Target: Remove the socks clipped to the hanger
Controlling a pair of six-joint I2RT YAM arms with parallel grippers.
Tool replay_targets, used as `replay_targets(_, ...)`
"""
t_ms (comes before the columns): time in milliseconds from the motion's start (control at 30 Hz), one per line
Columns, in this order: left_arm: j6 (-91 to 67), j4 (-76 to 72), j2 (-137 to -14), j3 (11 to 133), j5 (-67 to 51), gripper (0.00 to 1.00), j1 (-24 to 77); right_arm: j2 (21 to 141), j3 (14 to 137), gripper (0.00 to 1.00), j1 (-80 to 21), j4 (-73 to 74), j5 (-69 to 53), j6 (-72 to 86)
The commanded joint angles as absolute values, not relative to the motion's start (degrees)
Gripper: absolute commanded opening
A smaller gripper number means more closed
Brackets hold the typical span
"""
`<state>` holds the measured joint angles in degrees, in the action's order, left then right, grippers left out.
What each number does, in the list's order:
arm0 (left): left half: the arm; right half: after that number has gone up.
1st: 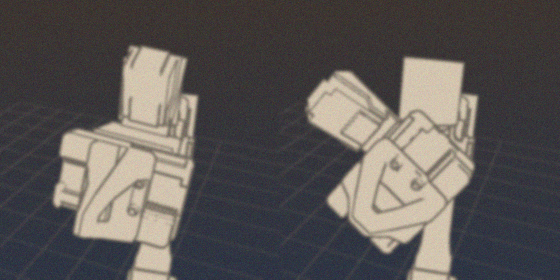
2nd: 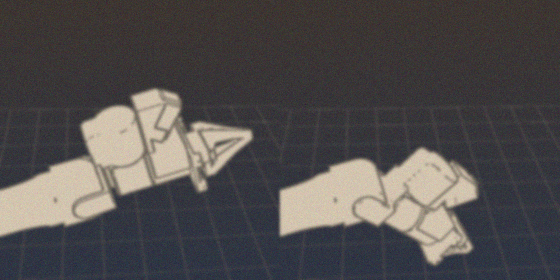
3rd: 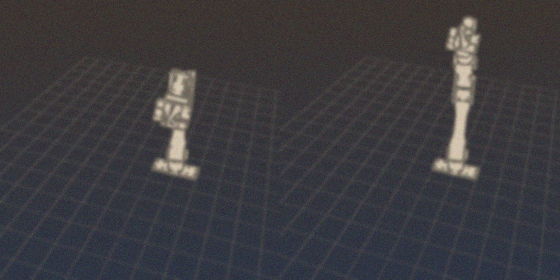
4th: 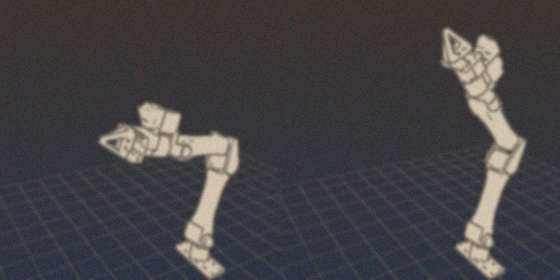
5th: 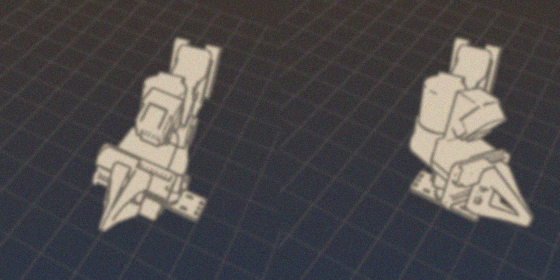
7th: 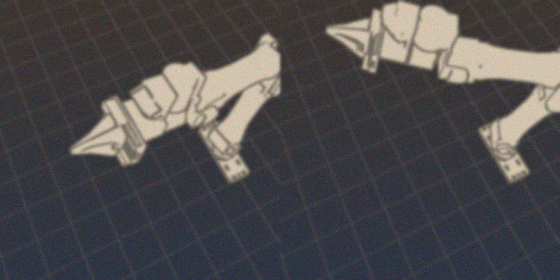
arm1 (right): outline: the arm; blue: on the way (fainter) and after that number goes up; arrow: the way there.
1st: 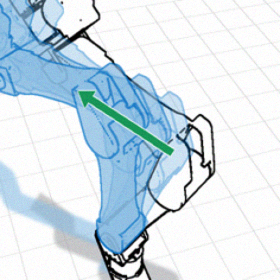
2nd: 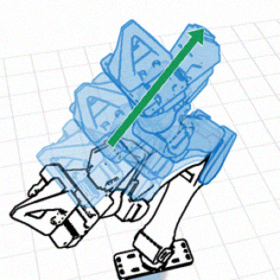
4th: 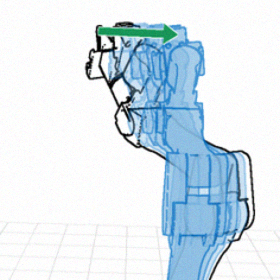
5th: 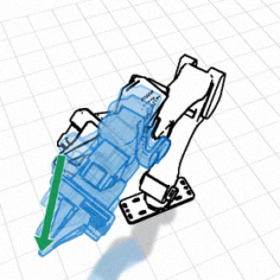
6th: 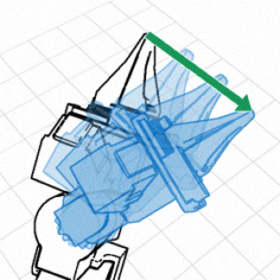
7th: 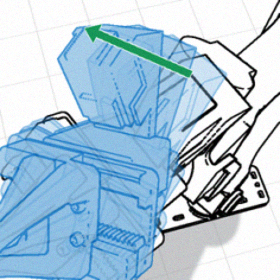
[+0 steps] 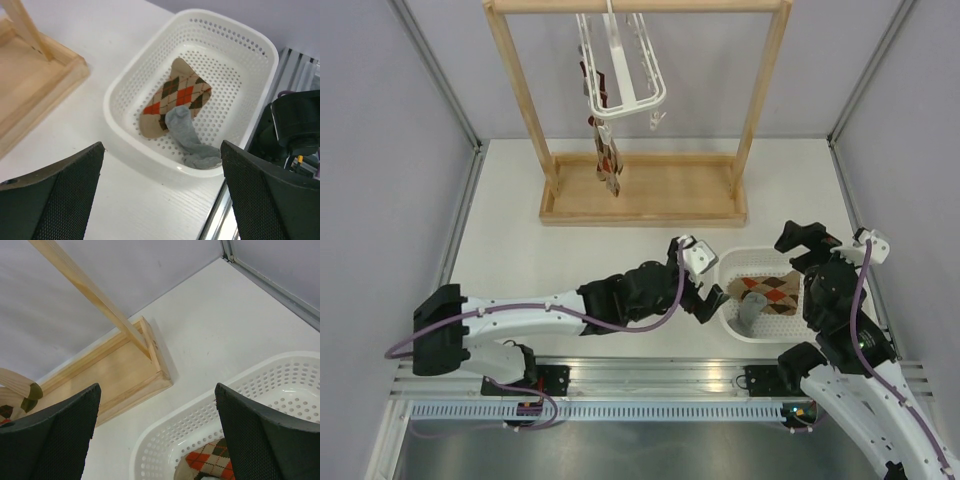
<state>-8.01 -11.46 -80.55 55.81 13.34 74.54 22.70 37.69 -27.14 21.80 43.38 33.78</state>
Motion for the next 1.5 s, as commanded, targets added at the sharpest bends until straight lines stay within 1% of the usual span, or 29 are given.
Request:
replay_targets(0,-2.12,-15.56,-72.45,52.74,19.24,1.0,74.62,23.82,37.09,0.98,-27.07,20.22,42.45,33.49)
replay_targets(67,-0.09,-15.47,-69.36,51.08,20.12,1.0,74.62,23.99,36.74,0.98,-27.07,19.87,42.19,33.66)
replay_targets(200,2.81,-15.47,-60.84,47.99,29.59,1.0,73.74,24.43,36.74,0.98,-27.07,19.6,41.31,33.92)
replay_targets(267,2.82,-15.38,-55.21,45.54,30.41,1.0,69.72,24.43,36.65,0.98,-27.16,19.34,40.96,34.1)
replay_targets(300,0.55,-14.51,-53.11,44.92,29.1,1.0,67.44,24.52,36.56,0.98,-27.07,19.25,40.78,34.45)
replay_targets(333,-2.26,-13.54,-49.87,43.96,27.96,1.0,61.41,24.52,36.48,0.98,-27.07,18.99,40.17,34.54)
replay_targets(367,-4.37,-11.36,-48.18,43.6,24.99,1.0,57.95,24.87,36.47,0.98,-27.07,18.81,39.91,34.45)
replay_targets(400,-7.79,-10.56,-46.86,43.25,23.66,1.0,51.48,24.96,36.39,0.98,-27.07,18.81,39.64,34.71)
replay_targets(467,-9.31,-10.02,-43.53,42.37,21.98,1.0,46.69,25.05,36.3,0.98,-27.07,18.63,39.29,34.72)
replay_targets(533,-9.05,-10.2,-42.98,42.62,21.27,1.0,42.03,25.14,36.12,0.98,-27.07,18.54,39.2,34.72)
replay_targets(600,-8.18,-10.37,-44.73,43.5,19.43,1.0,39.39,25.4,36.12,0.98,-27.07,18.37,38.94,34.72)
replay_targets(733,-10.36,-11.07,-50.79,46.75,12.49,1.0,30.09,25.84,36.21,0.98,-27.07,18.11,38.15,34.8)
replay_targets(800,-10.81,-13.7,-52.99,46.58,10.03,1.0,28.14,25.75,36.12,0.98,-27.07,18.02,38.06,34.72)
replay_targets(867,-10.81,-17.39,-54.31,46.32,8.97,1.0,27.69,25.75,35.86,0.98,-27.07,17.75,38.23,34.54)
replay_targets(1067,-10.98,-20.65,-59.94,47.9,5.89,1.0,27.07,28.2,35.16,0.98,-27.07,15.47,37.01,34.37)
replay_targets(1267,-12.57,-21.27,-63.18,47.99,6.33,1.0,26.98,30.93,33.66,0.98,-27.07,12.22,35.07,34.8)
replay_targets(1467,-12.57,-21.71,-67.76,51.06,6.68,1.0,27.07,32.08,33.31,0.98,-27.07,10.64,34.01,34.72)
